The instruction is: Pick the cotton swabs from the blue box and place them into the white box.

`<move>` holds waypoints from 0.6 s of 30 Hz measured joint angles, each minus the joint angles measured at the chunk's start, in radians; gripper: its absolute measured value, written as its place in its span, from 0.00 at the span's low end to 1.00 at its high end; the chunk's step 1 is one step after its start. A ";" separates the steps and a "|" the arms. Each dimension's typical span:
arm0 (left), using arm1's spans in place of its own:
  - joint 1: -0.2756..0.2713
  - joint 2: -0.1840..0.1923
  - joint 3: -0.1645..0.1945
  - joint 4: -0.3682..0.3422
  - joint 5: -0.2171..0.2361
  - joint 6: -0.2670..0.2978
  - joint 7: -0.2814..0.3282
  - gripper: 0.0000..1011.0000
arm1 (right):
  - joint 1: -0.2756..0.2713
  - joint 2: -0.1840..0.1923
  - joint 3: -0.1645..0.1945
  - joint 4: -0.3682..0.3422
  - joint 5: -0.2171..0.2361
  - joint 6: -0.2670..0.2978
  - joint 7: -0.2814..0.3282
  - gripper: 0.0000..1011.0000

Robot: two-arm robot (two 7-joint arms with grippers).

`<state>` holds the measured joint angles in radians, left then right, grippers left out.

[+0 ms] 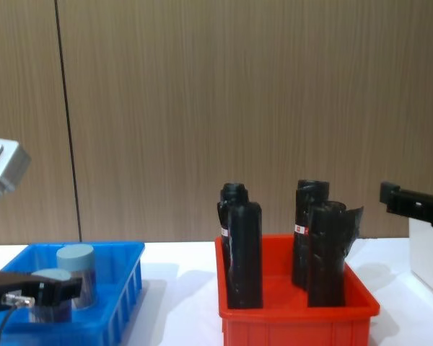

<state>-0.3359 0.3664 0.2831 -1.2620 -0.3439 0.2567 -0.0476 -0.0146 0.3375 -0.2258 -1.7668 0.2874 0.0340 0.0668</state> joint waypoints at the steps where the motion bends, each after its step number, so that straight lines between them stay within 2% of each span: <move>1: 0.001 0.001 0.000 -0.005 0.006 0.000 0.002 0.66 | 0.000 0.000 0.000 0.000 0.000 0.000 0.000 0.99; 10: 0.008 0.013 -0.002 -0.086 0.066 -0.006 0.001 0.66 | 0.000 0.000 0.000 0.000 0.000 0.000 0.000 0.99; 18: 0.001 0.020 -0.003 -0.166 0.102 -0.015 -0.055 0.66 | 0.000 0.000 0.000 0.000 0.000 0.000 0.000 0.99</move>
<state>-0.3349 0.3860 0.2796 -1.4282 -0.2416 0.2421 -0.1025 -0.0146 0.3374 -0.2259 -1.7668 0.2874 0.0340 0.0668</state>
